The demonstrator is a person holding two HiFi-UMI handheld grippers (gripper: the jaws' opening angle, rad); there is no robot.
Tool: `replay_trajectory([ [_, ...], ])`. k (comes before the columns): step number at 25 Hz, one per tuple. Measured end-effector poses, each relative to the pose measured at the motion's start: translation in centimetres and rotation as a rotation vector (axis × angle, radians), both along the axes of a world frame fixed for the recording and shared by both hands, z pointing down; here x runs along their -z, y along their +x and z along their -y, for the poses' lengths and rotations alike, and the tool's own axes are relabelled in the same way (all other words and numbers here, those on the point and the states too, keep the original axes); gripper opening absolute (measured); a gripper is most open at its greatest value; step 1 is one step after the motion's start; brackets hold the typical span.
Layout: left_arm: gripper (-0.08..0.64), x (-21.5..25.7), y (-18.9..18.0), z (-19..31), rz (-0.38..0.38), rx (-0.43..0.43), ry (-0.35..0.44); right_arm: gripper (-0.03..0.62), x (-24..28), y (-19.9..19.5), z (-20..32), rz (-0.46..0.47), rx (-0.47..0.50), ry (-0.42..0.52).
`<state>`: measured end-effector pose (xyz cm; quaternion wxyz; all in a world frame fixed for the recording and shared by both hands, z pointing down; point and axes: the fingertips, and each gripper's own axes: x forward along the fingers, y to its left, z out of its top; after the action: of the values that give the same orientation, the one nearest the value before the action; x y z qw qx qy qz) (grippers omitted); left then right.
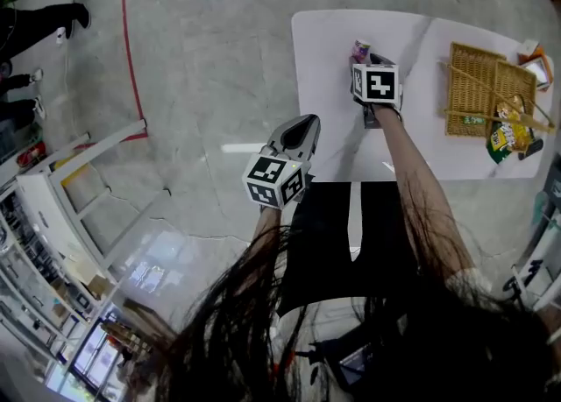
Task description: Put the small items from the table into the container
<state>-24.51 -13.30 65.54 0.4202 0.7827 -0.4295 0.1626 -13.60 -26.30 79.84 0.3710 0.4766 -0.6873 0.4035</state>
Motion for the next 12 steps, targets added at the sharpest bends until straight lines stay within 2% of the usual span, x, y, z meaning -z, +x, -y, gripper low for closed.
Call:
replay_trajectory([
  [5, 0.006, -0.3, 0.6, 0.0, 0.005, -0.002, -0.009, 0.167, -0.6, -0.8, 0.3, 0.006, 0.125, -0.012],
  [12, 0.006, 0.5, 0.7, 0.4, 0.020, 0.002, -0.002, 0.161, 2.0, 0.0, -1.0, 0.062, 0.174, 0.010],
])
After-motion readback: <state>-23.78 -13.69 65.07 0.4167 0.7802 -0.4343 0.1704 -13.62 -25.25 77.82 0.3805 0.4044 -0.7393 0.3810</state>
